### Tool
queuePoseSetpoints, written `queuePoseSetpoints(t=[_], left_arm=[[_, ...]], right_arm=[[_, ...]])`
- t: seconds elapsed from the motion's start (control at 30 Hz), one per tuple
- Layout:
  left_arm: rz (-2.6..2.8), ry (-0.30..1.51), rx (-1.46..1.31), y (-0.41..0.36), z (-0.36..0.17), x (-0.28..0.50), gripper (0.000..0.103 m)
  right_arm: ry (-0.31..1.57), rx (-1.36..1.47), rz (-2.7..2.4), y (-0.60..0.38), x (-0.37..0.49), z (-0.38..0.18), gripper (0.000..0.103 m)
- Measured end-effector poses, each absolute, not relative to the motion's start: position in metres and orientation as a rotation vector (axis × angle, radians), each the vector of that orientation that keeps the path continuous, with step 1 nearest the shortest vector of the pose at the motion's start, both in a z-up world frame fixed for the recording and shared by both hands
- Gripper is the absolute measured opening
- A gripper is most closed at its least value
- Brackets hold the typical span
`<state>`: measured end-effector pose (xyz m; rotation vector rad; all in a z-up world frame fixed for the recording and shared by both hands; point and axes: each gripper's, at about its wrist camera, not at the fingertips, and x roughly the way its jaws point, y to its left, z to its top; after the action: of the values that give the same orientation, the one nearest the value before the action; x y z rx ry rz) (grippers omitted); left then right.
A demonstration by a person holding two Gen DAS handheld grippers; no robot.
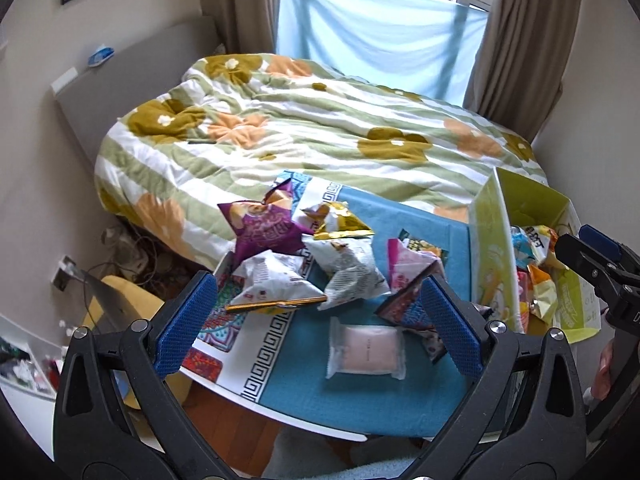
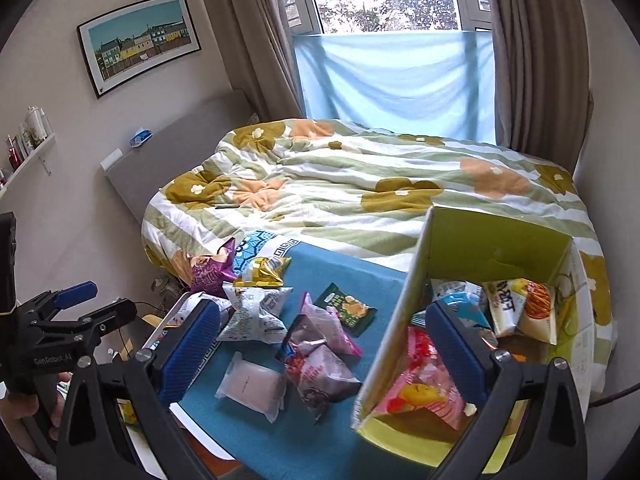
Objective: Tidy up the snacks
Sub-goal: 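Move both tools back over the remaining snack bags on the table, then grasp a white printed snack bag with the left tool while the right grasps another white bag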
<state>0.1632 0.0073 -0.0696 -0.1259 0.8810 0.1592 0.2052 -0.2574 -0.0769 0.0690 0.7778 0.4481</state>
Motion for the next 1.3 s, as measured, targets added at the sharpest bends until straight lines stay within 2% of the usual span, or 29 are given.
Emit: queuePoseSetpoints(t=[0.33, 0.7, 0.93, 1.1, 1.3], left_arm=[[0.182, 1.018, -0.221, 0.076, -0.125, 0.215, 0.101], [0.227, 1.180, -0.249, 0.089, -0.213, 0.264, 0.101], [0.251, 1.253, -0.280, 0.093, -0.250, 0.273, 0.100], [0.234, 1.305, -0.308, 0.091, -0.270, 0.271, 0.085], [0.210, 1.307, -0.290, 0.088, -0.274, 0.263, 0.076]], right_arm=[[0.881, 0.070, 0.507, -0.169, 0.251, -0.112, 0.102], [1.053, 0.026, 0.565, -0.116, 0.311, -0.183, 0.102], [1.139, -0.017, 0.600, -0.095, 0.322, -0.216, 0.102], [1.186, -0.029, 0.615, -0.088, 0.325, -0.233, 0.102], [1.210, -0.066, 0.628, -0.080, 0.324, -0.244, 0.102]])
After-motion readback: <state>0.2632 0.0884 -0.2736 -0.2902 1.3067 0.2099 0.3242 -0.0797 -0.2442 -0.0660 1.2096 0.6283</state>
